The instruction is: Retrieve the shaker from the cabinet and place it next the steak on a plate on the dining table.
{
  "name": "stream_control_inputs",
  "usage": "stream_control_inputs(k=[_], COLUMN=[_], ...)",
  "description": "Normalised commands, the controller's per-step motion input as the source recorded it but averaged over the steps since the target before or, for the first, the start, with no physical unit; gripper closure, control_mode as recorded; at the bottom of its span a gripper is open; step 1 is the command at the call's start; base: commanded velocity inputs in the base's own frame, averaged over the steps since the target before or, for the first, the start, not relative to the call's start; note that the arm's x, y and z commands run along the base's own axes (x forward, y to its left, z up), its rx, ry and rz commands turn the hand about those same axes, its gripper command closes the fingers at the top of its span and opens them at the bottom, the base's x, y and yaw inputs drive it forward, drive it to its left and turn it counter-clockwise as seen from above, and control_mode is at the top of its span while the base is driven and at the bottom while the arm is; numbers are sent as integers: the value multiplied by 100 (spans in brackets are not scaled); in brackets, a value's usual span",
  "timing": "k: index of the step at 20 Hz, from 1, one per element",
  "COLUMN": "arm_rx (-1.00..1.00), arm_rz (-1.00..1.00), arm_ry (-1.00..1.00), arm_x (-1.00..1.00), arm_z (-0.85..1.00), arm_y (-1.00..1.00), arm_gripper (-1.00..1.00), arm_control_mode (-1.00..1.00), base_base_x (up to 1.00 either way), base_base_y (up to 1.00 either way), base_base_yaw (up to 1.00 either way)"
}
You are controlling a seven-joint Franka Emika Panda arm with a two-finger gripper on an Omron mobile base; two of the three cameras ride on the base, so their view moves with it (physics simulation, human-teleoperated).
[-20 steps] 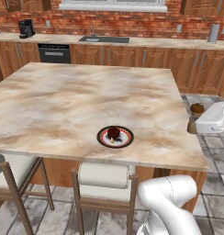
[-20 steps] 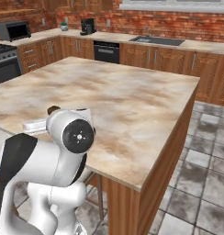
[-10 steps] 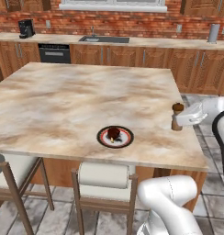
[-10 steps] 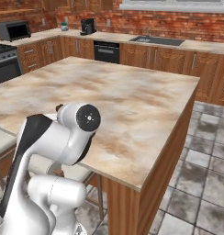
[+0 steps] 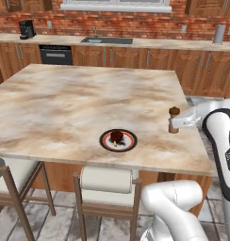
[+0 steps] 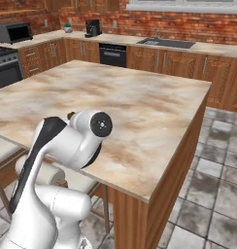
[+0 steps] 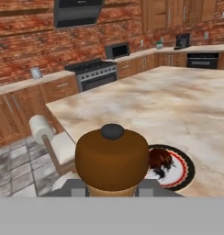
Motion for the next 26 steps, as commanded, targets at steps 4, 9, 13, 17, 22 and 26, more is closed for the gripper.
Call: stream_control_inputs(k=[4,9,13,17,22,26], arm_rx=[0,0,0,0,0,0], arm_rz=[0,0,1,0,0,0], arm_ry=[0,-2,-9,-5,0,0], arm_x=[29,12,0,1,8,13], arm_z=[-23,-20,-21,-21,-27,-24], arm_y=[0,0,0,0,0,0], arm_gripper=[100,100,100,100,100,100], arm_control_mode=[-100,-100,-100,-100,-100,-100], base_base_x=[0,0,0,0,0,0], base_base_y=[0,0,0,0,0,0], base_base_yaw=[0,0,0,0,0,0])
